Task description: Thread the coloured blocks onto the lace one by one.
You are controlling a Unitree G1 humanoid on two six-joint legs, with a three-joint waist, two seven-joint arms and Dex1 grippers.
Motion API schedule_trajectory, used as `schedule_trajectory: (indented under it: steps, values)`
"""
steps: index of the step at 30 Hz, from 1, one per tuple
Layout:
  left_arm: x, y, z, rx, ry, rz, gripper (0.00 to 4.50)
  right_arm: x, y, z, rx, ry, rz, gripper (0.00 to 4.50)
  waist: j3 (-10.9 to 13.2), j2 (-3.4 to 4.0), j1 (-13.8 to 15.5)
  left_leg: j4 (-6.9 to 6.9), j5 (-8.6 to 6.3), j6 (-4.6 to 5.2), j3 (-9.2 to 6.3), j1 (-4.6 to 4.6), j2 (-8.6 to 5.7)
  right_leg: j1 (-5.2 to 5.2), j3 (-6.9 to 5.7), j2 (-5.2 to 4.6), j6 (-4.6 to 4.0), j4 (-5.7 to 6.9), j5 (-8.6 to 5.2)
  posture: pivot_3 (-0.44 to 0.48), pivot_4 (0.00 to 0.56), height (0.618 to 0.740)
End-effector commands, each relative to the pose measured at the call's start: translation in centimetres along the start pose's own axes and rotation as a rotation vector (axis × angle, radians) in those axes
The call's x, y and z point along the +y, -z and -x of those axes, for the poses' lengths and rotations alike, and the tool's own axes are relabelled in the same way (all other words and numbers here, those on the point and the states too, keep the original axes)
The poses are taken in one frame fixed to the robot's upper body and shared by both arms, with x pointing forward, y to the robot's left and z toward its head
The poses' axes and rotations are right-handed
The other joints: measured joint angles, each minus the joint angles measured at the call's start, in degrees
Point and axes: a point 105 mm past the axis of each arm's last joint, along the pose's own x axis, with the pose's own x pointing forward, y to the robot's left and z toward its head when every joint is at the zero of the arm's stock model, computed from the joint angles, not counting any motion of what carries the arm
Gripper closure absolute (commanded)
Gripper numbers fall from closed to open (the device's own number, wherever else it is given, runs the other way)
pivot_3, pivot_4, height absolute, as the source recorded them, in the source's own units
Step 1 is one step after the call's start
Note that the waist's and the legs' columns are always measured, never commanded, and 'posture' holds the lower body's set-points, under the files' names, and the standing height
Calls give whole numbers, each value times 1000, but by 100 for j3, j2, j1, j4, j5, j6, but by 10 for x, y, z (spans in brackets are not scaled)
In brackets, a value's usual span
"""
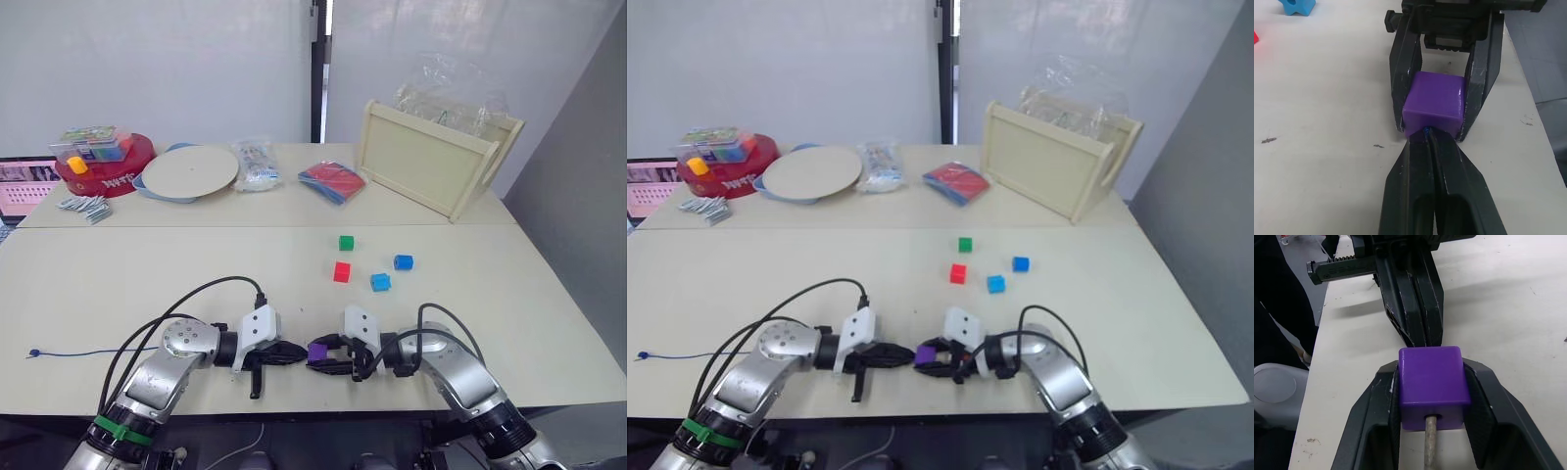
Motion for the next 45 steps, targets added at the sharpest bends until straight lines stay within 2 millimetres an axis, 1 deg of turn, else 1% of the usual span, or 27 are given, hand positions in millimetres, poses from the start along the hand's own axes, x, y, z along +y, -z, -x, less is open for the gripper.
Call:
schedule_trajectory:
  steps: [1, 6, 7, 9, 10, 11, 12, 14, 16, 20, 23, 25, 28, 31, 35, 37, 39, 42, 43, 44, 45]
  values:
    - [-6, -24, 9, -45, 75, -28, 3678, -4, 0, -1, 7, 31, -13, 3302, 2, -2, -17, -1, 0, 0, 0, 0, 1, -1, 0, 1, 0, 0, 0, 0, 150, 740]
    - [-1, -24, 21, 1, 65, -42, 2073, -8, -1, 2, 8, 52, -20, 3302, 2, -2, -15, -4, 0, 0, 1, 0, 2, -4, 1, 1, 0, 1, 0, 0, 150, 740]
    - [-1, -24, 23, 10, 73, -46, 1695, -8, -1, 3, 8, 58, -21, 3302, 2, -2, -15, -4, 0, 0, 0, 0, 2, -4, 1, 2, 0, 1, 0, 0, 150, 740]
    - [-1, -24, 24, 25, 78, -57, 1070, -9, -2, 7, 9, 63, -19, 2262, 2, -2, -13, -5, 0, 0, 0, 0, 2, -5, 1, 2, 0, 1, 0, 0, 150, 740]
    - [-1, -24, 24, 28, 80, -61, 706, -10, -4, 8, 7, 70, -17, 1896, 3, -2, -11, -4, 0, 0, 0, -1, 2, -5, 0, 2, 0, 1, 0, 0, 150, 740]
    - [-1, -24, 23, 26, 78, -63, 694, -10, -5, 11, 3, 78, -16, 1573, 3, -2, 4, -4, 0, 0, 1, -4, 0, -7, 1, 0, 0, 1, 0, 0, 150, 740]
    - [1, -26, 21, 18, 68, -63, 694, -11, -7, 15, 1, 89, -10, 1275, 3, -3, 12, -4, 0, -1, 1, -6, -2, -8, 1, -2, 0, -1, 0, 0, 150, 740]
    - [3, -29, 12, -5, 61, -79, 694, -12, -14, 26, -3, 106, 1, 526, 6, -2, 52, -3, 0, 0, 1, -14, -2, -12, 0, -2, 0, -3, 0, 0, 150, 740]
    - [2, -32, 4, -26, 72, -81, 694, -9, -18, 33, -6, 110, 3, 21, 6, -4, 100, 4, 0, 0, 0, -36, -6, -30, 0, -5, 0, -2, 0, 0, 150, 740]
    - [0, -32, -7, -37, 93, -86, 694, -4, -21, 45, 19, 107, 18, 21, 6, -4, 102, 8, 0, 0, 0, -48, -4, -45, 2, -2, 0, 4, 0, 0, 150, 740]
    - [-1, -25, -18, -13, 125, -79, 694, 1, -16, 54, 59, 103, 23, 21, 6, -5, 119, 9, 1, 0, 0, -48, -4, -46, 2, -1, 0, 4, 0, 0, 150, 740]
    - [1, -20, -23, 4, 134, -98, 694, 2, -11, 57, 86, 107, 25, 21, 7, -5, 125, 11, 1, 0, 1, -49, -7, -46, 3, -3, 0, 3, 0, 0, 150, 740]
    - [4, -19, -29, -6, 136, -92, 694, 1, -6, 55, 99, 124, 24, 21, 7, -6, 118, 11, 1, 0, 0, -49, -7, -47, 3, -2, 0, 4, 0, 0, 150, 740]
    - [2, -21, -32, -25, 155, -94, 1543, 0, -2, 52, 104, 150, 27, 0, 7, -6, 117, 11, 1, 0, 0, -50, -7, -47, 3, -2, 0, 4, 0, 0, 150, 740]
    - [1, -19, -32, -15, 164, -101, 2926, 2, 2, 49, 109, 163, 26, 0, 7, -6, 126, 12, 1, 0, 0, -50, -7, -47, 3, -2, 0, 4, 0, 0, 150, 740]
    - [0, -16, -32, -4, 170, -103, 3303, 3, 5, 48, 114, 163, 26, 0, 7, -6, 129, 13, 1, 0, 0, -50, -7, -46, 3, -3, 0, 4, 0, 0, 150, 740]
    - [0, -15, -32, -1, 172, -100, 3302, 5, 7, 47, 121, 160, 33, 0, 7, -6, 129, 13, 1, 0, 0, -50, -7, -46, 3, -3, 0, 4, 0, 0, 150, 740]
    - [0, -14, -32, 3, 173, -100, 3302, 6, 11, 47, 131, 152, 44, 829, 7, -6, 128, 14, 1, 0, 0, -49, -7, -46, 3, -3, 0, 5, 0, 0, 150, 740]
    - [0, -14, -32, 3, 174, -101, 3302, 7, 11, 47, 130, 149, 47, 1244, 7, -6, 128, 14, 1, 0, 0, -49, -7, -45, 3, -3, 0, 5, 0, 0, 150, 740]
    - [0, -14, -32, 4, 176, -101, 3302, 7, 10, 47, 127, 146, 50, 1510, 7, -6, 127, 14, 1, 0, 0, -49, -7, -45, 3, -3, 0, 5, 0, 0, 150, 740]
    - [-1, -14, -32, 4, 179, -101, 3302, 7, 10, 47, 126, 145, 53, 1888, 7, -6, 127, 14, 1, 0, 0, -49, -7, -45, 3, -3, 0, 5, 0, 0, 150, 740]
